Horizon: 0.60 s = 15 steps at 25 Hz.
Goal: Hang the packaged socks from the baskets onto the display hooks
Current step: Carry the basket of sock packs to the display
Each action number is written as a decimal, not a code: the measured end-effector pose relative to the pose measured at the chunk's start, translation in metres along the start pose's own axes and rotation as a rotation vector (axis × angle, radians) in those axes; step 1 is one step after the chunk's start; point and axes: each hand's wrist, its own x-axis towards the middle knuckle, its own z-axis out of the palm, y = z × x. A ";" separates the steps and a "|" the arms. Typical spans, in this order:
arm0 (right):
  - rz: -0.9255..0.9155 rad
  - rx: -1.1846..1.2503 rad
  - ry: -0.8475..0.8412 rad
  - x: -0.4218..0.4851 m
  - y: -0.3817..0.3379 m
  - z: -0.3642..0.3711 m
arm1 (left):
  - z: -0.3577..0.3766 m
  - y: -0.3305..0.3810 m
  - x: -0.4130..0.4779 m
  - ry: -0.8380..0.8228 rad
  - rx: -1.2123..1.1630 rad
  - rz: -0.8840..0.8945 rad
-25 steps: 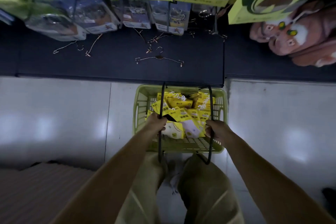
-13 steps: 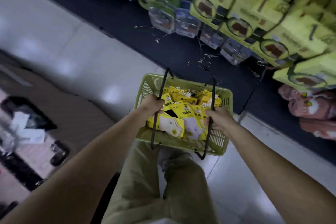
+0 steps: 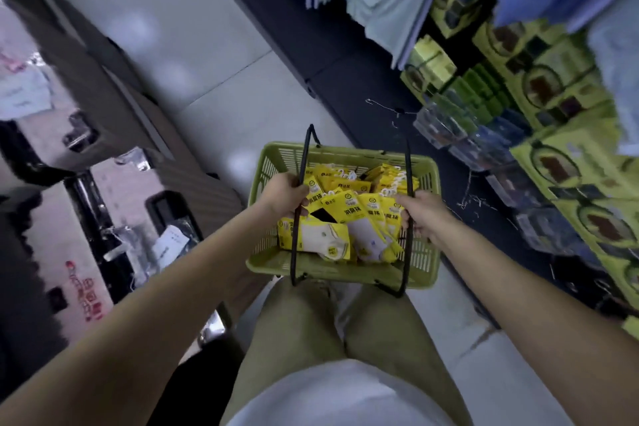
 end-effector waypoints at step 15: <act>-0.151 -0.308 -0.164 0.171 -0.370 0.126 | -0.237 0.105 0.160 0.310 -0.430 -0.128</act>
